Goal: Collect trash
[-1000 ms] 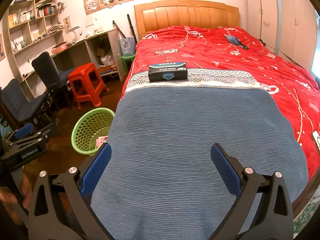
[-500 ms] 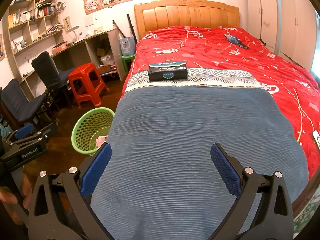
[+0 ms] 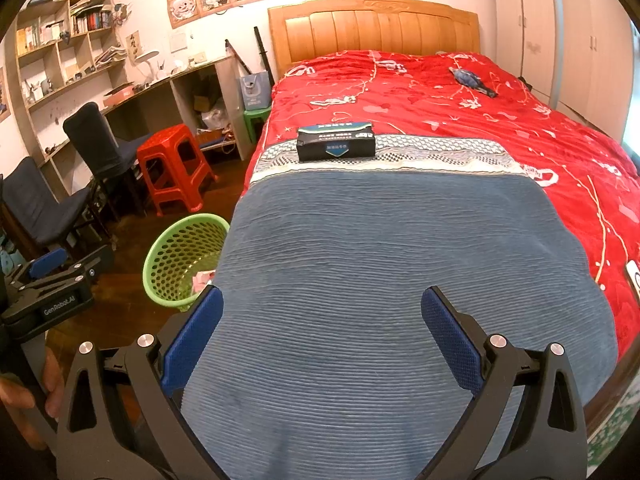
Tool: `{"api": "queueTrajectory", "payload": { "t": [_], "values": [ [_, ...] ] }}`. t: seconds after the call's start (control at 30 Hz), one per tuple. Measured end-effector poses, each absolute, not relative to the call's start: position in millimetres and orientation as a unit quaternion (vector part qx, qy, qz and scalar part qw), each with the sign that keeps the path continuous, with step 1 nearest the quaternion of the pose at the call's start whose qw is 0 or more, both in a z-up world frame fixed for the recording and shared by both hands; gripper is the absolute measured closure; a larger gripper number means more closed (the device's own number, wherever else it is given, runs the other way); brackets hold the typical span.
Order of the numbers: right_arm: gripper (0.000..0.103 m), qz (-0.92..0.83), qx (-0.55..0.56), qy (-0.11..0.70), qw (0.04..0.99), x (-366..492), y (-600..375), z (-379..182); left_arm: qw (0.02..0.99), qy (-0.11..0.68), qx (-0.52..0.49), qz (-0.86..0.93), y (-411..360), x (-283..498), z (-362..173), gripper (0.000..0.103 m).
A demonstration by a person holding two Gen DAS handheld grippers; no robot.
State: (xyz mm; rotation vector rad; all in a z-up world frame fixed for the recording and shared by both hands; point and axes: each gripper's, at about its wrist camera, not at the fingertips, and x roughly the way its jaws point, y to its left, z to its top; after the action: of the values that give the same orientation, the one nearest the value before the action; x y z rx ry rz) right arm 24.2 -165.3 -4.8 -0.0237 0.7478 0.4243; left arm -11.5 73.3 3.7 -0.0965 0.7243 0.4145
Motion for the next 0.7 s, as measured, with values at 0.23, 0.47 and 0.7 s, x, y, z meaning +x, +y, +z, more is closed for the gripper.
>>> {"api": "queueTrajectory", "payload": {
  "t": [0.23,0.47,0.7],
  "values": [
    [0.005,0.206,-0.012,0.363,0.909,23.5,-165.1,-5.1,0.913,0.352,-0.045,0.203,74.0,-12.2,3.0,0.007],
    [0.005,0.206,-0.012,0.363,0.908,23.2,-164.6,-6.3,0.912,0.351,-0.044,0.206,77.8,-15.7,0.5,0.007],
    [0.005,0.207,-0.012,0.363,0.908,23.3,-164.6,-6.0,0.912,0.351,-0.043,0.206,78.9,-16.7,-0.1,0.007]
  ]
}}
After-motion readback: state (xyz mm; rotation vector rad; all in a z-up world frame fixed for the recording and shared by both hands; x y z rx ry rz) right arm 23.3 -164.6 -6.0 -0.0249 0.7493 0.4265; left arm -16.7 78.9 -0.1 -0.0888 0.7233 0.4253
